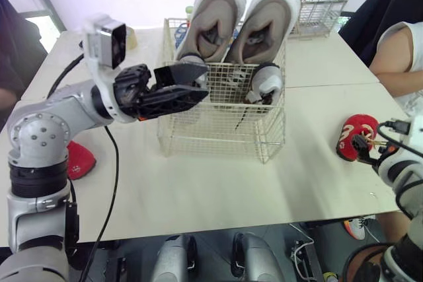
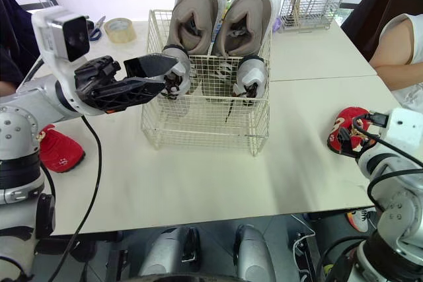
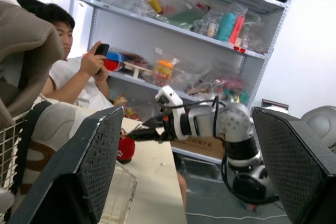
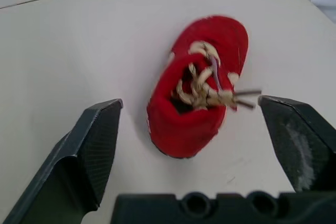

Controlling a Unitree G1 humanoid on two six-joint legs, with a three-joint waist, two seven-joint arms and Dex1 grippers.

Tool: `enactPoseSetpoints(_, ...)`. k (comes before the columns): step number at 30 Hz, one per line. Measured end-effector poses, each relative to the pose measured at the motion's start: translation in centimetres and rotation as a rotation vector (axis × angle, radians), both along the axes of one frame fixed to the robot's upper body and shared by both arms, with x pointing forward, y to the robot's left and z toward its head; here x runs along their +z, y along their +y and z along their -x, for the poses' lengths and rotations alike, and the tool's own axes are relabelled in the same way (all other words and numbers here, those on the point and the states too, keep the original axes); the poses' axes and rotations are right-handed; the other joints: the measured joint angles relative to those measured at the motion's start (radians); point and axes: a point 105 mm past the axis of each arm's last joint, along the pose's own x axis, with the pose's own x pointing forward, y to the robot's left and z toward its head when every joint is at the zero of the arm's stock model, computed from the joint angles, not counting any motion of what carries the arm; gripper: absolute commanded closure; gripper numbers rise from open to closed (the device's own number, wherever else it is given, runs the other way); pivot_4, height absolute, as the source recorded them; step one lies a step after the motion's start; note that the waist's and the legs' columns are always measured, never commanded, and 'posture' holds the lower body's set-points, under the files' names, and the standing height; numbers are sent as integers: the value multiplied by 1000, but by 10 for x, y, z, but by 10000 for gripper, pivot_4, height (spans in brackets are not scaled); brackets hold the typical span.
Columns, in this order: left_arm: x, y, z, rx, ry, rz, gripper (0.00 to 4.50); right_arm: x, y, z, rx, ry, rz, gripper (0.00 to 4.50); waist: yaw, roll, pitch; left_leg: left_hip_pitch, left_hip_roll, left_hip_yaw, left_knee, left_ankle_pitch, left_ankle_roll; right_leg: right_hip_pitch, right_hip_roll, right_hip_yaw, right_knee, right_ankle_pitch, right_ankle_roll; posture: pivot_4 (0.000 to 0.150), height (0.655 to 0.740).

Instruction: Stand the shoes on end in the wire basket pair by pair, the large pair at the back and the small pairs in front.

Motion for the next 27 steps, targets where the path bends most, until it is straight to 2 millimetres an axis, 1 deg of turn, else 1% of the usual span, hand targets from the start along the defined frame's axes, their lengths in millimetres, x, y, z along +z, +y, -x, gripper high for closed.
enactPoseSetpoints(6, -5, -1, 1, 22, 9, 6, 4789, -11, 6, -4, -7, -28, -54, 0, 1, 2, 0, 0, 0, 0, 0, 0, 0, 0, 0, 0, 0, 0, 0, 1500, 7400)
enactPoseSetpoints(12, -6, -1, -1, 44, 11, 24, 4789, -22, -3, -9, -42, -9, -64, 0, 0, 2, 0, 0, 0, 0, 0, 0, 0, 0, 0, 0, 0, 0, 0, 1500, 7400)
enactPoseSetpoints(16, -7, -2, -1, 56, 8, 24, 4789, -28, -8, -21, -57, -15, -70, 0, -3, 2, 0, 0, -1, 0, 0, 0, 0, 0, 0, 0, 0, 0, 0, 1500, 7400)
enactPoseSetpoints(20, -8, -3, -2, 78, -2, 13, 4789, -39, -10, -33, -49, -11, -107, 0, -3, 3, 0, 0, -1, 0, 0, 0, 0, 0, 1, 0, 0, 0, 0, 1500, 7400)
enactPoseSetpoints(25, -8, -3, -3, 93, -5, 7, 4789, -45, -15, -52, -53, -33, -155, 0, -6, 3, 0, 0, -1, 0, 0, 0, 0, 0, 1, 0, 0, 0, 0, 1500, 7400)
enactPoseSetpoints(27, -9, -2, -4, 103, -2, 4, 4789, -48, -15, -57, -56, -32, -171, 0, -6, 3, 0, 0, -1, 0, 0, 0, 0, 0, 1, 0, 0, 0, 0, 1500, 7400)
